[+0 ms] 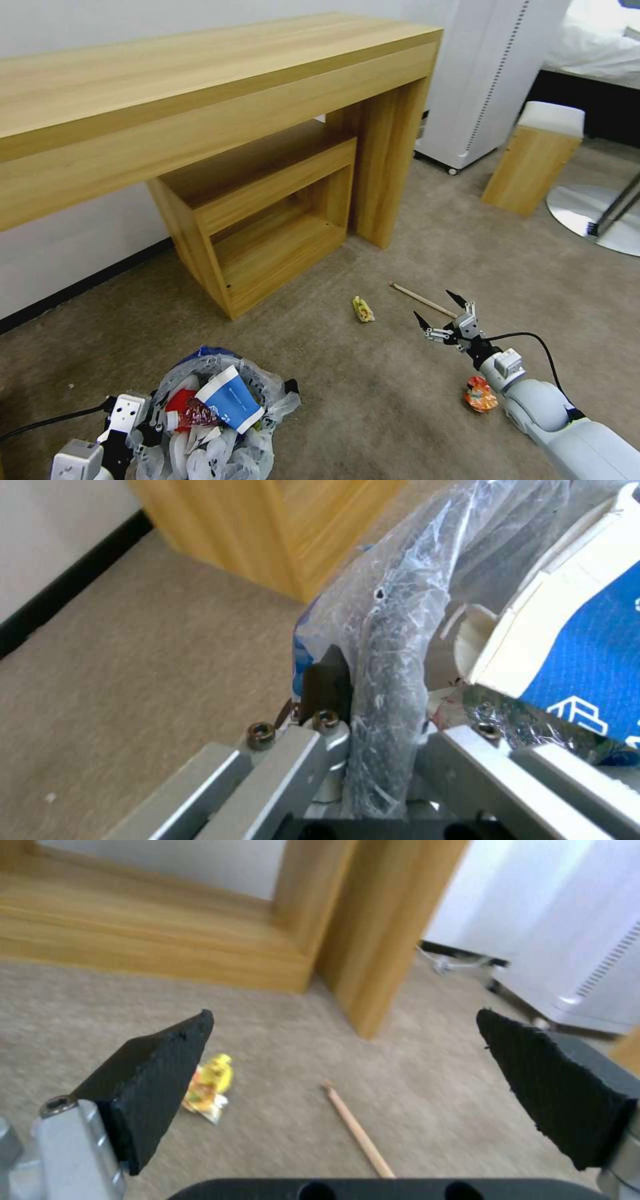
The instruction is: Pick up the trash bin and place the garbage on the floor into it.
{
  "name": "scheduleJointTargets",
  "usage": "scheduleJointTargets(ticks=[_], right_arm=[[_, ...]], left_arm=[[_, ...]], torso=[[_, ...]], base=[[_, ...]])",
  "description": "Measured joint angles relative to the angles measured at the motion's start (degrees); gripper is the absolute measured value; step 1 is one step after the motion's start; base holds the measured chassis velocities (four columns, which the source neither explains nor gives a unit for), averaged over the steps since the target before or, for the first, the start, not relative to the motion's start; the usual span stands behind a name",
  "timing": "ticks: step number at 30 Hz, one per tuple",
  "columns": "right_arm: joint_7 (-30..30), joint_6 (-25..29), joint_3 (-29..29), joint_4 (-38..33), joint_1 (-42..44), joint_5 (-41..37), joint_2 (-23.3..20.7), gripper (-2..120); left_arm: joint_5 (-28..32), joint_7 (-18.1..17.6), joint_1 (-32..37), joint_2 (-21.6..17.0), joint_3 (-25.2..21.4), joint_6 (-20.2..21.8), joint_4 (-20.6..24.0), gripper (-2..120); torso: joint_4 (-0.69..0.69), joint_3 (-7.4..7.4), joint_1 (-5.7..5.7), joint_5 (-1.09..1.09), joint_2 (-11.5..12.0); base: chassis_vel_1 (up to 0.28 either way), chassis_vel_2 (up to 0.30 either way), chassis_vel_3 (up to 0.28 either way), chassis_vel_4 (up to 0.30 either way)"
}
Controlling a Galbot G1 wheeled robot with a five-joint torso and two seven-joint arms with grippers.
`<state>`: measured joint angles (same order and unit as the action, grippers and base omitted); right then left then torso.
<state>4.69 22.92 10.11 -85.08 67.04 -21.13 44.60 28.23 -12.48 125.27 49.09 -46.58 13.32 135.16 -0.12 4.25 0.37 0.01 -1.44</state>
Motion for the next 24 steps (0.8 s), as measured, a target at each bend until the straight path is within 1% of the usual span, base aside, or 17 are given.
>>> scheduleJointTargets(ticks=[2,6,10,16,21,24], right_arm=[[-0.7,-0.3,0.6,0.0,0.4,0.0,0.1,100],[-1.4,-0.7,1.1,0.0,0.8,0.0,0.3,100],[-1.5,-0.7,1.4,0.0,1.3,0.1,0.3,100],[-1.7,-0.7,1.7,-0.3,1.5,0.3,0.4,100],[-3.5,-0.7,2.2,-0.2,1.7,0.6,0.8,100],[-6.0,0.8,2.2,0.1,1.1,0.4,1.1,100]], left_arm=[[0.2,0.0,0.0,0.0,0.1,-0.1,-0.1,0],[0.0,0.0,0.0,0.2,0.3,-0.1,-0.1,0],[-0.2,0.0,0.0,0.2,0.6,-0.1,-0.1,0],[-0.3,-0.2,0.1,0.4,0.9,-0.1,-0.2,0],[0.4,-0.2,0.0,0.5,1.1,-0.4,-0.2,0],[2.1,-0.8,-0.1,0.3,1.7,-0.6,-0.1,0]], torso=[[-0.03,0.0,0.0,-0.01,0.0],[-0.02,0.0,0.0,0.0,0.0],[0.01,0.0,0.0,0.0,0.0],[-0.01,0.0,0.0,0.0,0.0],[-0.02,0.0,0.0,0.0,0.0],[-0.03,0.0,0.0,-0.01,0.0]], base=[[-0.078,-0.096,-0.082,-0.083],[-0.069,-0.071,-0.068,-0.065],[-0.052,-0.041,-0.051,-0.063],[-0.072,-0.078,-0.079,-0.082],[-0.09,-0.07,-0.086,-0.088],[-0.06,-0.047,-0.058,-0.058]])
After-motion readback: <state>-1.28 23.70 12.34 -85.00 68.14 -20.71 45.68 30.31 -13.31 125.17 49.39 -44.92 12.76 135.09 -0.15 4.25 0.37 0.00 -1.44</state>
